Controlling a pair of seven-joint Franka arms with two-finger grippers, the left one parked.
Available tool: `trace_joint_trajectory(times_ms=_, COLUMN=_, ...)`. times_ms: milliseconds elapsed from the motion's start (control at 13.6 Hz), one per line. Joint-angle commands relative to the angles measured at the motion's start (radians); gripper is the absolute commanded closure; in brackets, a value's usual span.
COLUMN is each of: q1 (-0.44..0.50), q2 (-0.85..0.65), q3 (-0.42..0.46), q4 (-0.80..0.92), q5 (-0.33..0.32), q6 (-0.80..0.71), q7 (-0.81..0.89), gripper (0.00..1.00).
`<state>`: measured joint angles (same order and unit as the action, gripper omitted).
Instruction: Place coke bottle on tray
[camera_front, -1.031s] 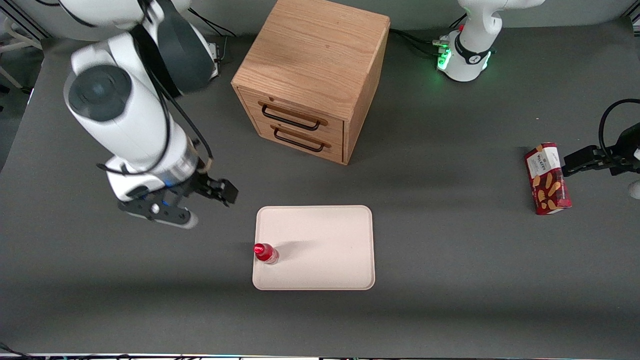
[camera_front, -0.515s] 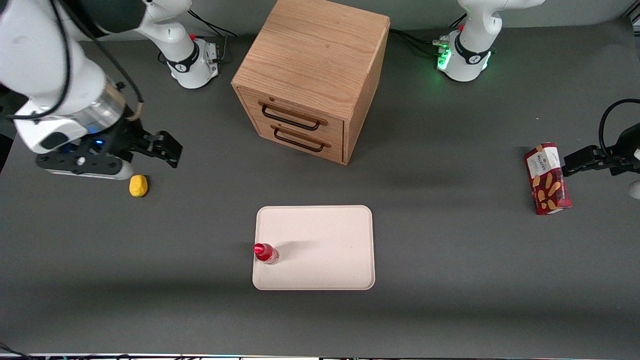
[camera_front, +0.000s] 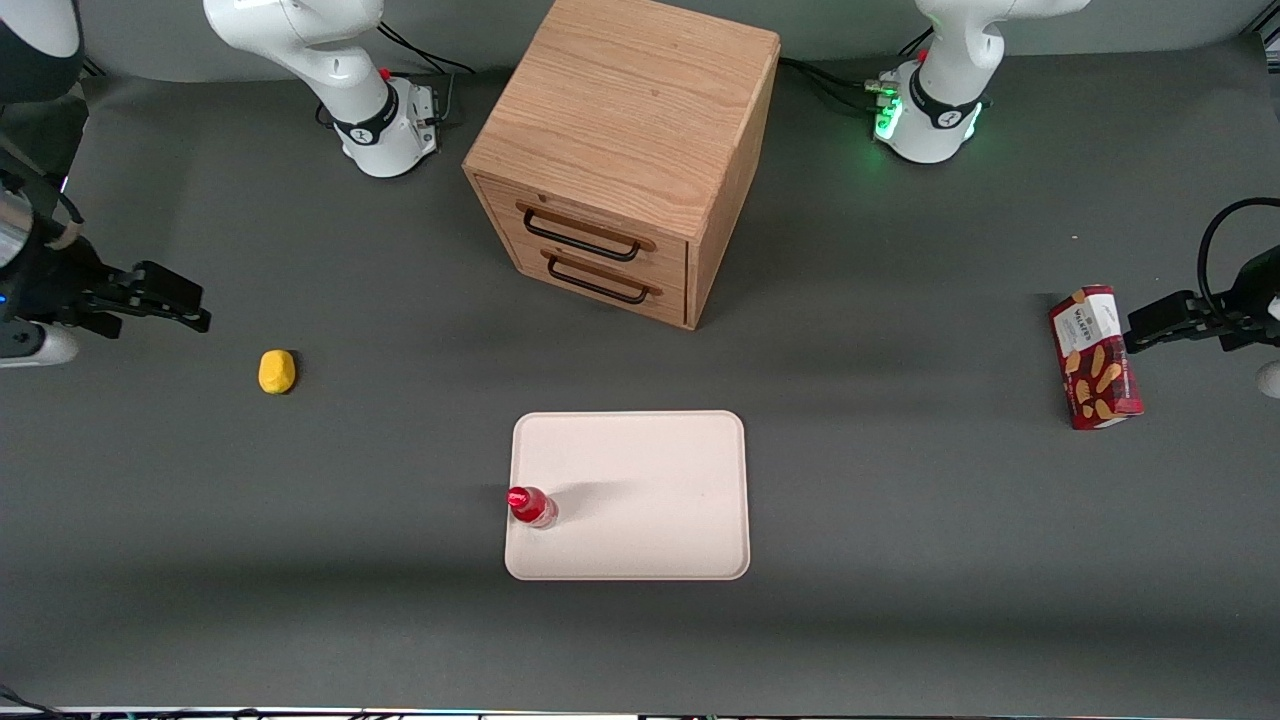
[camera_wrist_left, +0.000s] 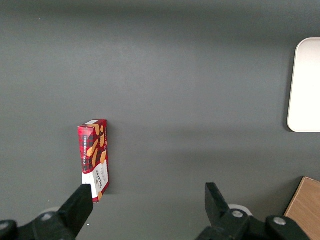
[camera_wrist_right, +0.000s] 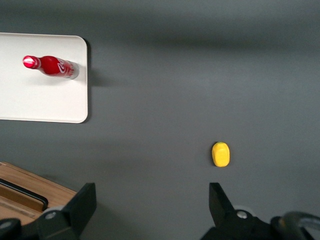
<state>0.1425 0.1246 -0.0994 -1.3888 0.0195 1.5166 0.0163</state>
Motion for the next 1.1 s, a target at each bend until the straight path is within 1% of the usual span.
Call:
trace_joint_trajectory(times_ms=0, q1=-0.041, q2=-0.115, q3=-0.011, q4=-0.186, q5=0.02, q6=0.106, q7=-0.079, gripper=0.0)
trace_joint_trajectory(times_ms=294, q1=-0.116, q2=-0.109, q3=0.009, q4=-0.173, q5=0.019, q6=0.102, q7=-0.134, gripper=0.0)
trace_joint_trajectory(times_ms=589, q1=-0.11, q2=-0.065, q3=0.009, q4=-0.082, q5=0.011, q6=0.063, q7=-0.116, gripper=0.0)
trace_joint_trajectory(times_ms=810, q1=-0.09, q2=-0.068, q3=0.01, q4=-0.082, q5=0.011, q6=0.062, q7=-0.036, gripper=0.0)
trace_joint_trajectory(times_ms=1031, q1=-0.092, q2=-0.077, q3=0.01, q4=-0.088, q5=0.013, q6=0.063, q7=-0.062, gripper=0.0)
